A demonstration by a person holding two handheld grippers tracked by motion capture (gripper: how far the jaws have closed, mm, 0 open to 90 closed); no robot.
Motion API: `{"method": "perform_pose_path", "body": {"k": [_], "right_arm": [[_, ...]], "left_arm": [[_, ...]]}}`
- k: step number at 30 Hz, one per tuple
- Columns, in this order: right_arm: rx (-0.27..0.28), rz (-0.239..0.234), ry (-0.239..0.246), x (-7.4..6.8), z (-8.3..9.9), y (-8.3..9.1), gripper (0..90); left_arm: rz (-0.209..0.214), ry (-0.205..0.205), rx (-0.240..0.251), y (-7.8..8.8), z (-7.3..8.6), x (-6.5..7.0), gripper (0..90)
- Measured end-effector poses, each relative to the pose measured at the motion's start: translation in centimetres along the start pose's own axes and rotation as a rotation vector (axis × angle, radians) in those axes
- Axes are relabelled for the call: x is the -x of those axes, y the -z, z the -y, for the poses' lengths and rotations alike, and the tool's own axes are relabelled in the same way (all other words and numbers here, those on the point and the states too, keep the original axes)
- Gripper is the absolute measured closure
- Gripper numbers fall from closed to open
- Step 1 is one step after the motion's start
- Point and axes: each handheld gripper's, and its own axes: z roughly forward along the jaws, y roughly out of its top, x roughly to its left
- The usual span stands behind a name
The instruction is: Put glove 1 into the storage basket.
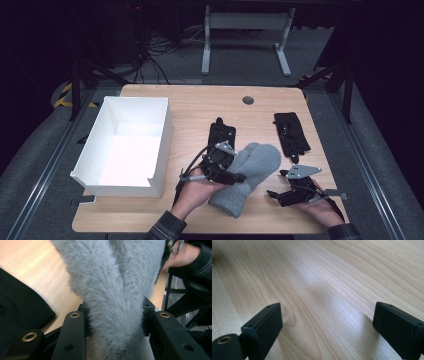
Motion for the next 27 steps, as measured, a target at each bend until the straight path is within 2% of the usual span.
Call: {"method": "perform_pose_path", "body": {"k": [7,14,19,27], "right_arm": [[0.0,0.0,0.001,0.0,0.0,0.0,9.4],[0.0,0.0,0.0,0.0,0.0,0.0,9.3],[-0.001,0.0,-0.001,0.0,0.0,0.0,9.4],[0.0,0.0,-0.001,0.0,0.0,0.0,9.4]], "left_arm": [[-0.035,0.01,0.045,4.1,-1.5,-0.5,61.5],[-0.073,0.026,0.09,8.6,-2.3,-1.8,61.4],[-0.094,0.063,0.123,11.7,-2.2,-3.0,61.4],[-0.176,0.098,0.157,16.3,-1.0,-4.6,61.4]]}}
